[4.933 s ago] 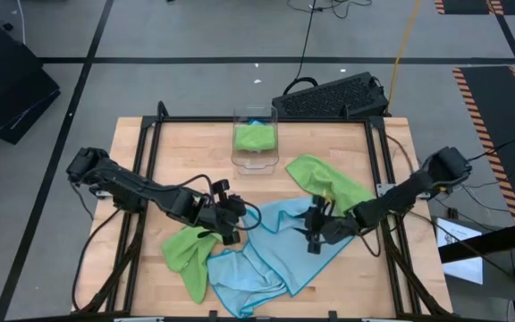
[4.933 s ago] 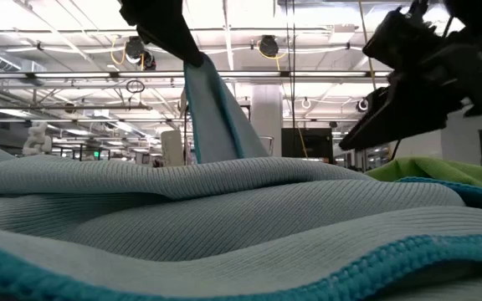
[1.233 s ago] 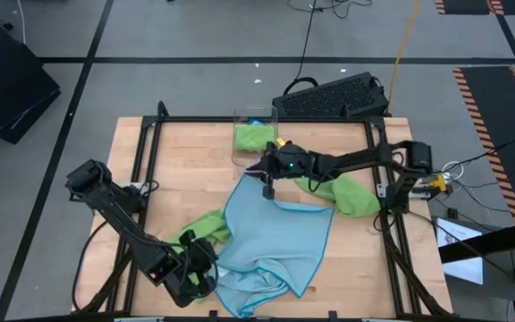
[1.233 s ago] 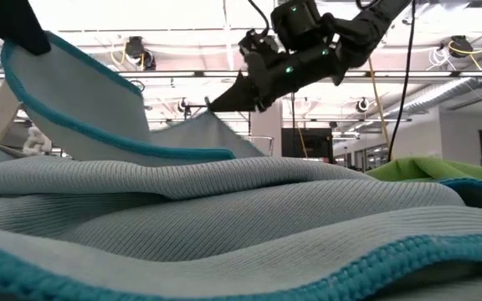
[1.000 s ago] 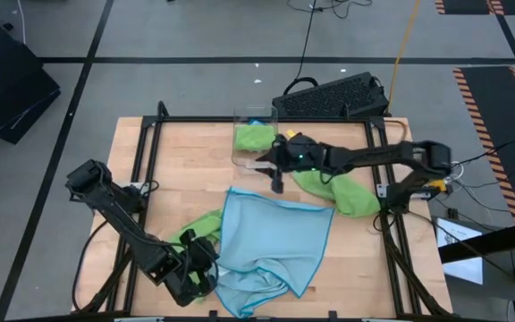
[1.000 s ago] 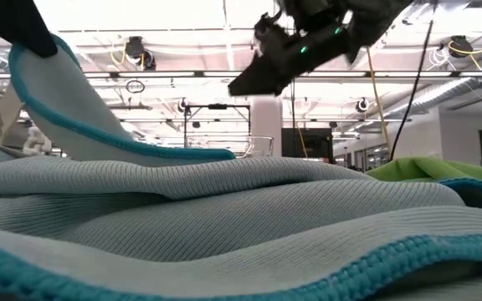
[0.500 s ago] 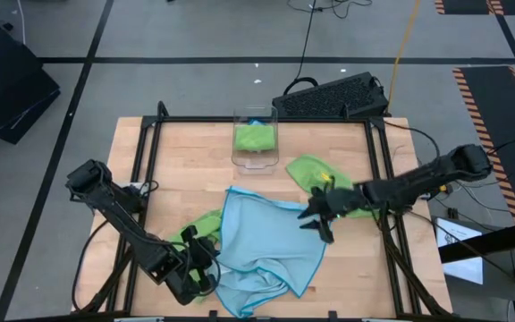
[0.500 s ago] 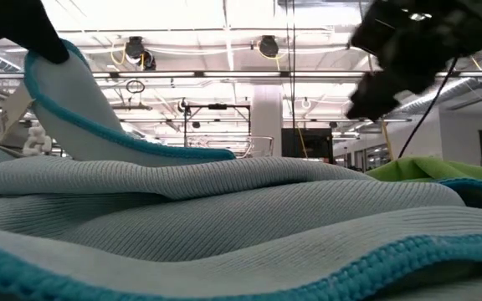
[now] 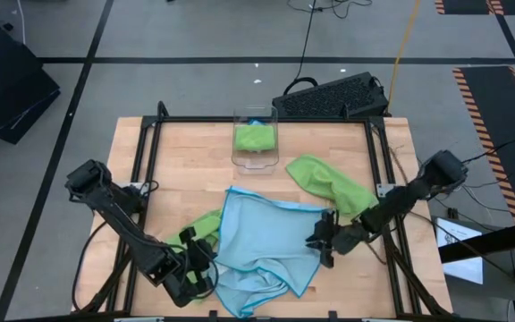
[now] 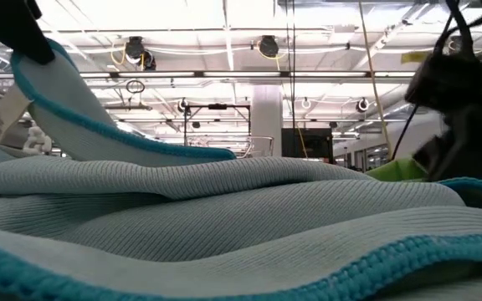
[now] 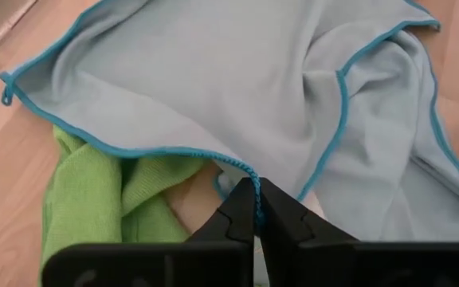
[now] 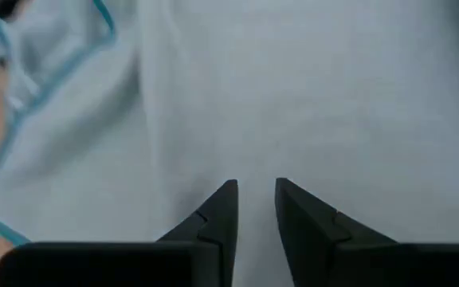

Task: Fold microfiber towels
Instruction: Fold the right blue towel

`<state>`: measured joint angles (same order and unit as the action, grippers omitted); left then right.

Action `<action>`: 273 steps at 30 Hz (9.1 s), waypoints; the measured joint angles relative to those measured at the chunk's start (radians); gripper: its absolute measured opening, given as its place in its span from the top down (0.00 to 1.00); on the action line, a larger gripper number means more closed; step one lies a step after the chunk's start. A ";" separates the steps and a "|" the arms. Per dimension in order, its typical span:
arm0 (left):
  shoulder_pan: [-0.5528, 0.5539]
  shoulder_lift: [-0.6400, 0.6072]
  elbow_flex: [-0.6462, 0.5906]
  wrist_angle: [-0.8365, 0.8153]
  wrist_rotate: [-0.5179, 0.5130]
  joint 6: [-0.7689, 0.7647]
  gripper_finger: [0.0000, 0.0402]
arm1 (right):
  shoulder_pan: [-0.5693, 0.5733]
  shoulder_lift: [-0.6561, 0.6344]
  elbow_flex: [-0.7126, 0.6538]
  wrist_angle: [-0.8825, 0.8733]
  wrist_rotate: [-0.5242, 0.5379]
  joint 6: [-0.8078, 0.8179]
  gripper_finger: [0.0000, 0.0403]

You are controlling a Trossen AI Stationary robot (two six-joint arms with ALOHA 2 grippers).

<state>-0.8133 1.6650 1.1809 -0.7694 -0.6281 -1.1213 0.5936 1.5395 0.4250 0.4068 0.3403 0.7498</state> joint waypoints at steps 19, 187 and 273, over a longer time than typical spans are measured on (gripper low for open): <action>0.005 0.000 0.000 -0.044 -0.001 0.013 0.99 | -0.214 -0.117 0.094 -0.172 0.049 -0.207 0.85; 0.028 0.000 0.000 -0.179 -0.003 -0.038 0.97 | -0.653 0.629 1.480 -1.243 -0.236 -1.487 1.00; 0.126 -0.002 -0.334 0.762 0.052 0.280 0.97 | -0.591 0.062 0.278 -0.449 -0.283 -1.129 0.90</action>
<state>-0.6876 1.6634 0.8467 -0.0078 -0.5762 -0.8408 0.0029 1.6015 0.7033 -0.0419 0.0571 -0.3796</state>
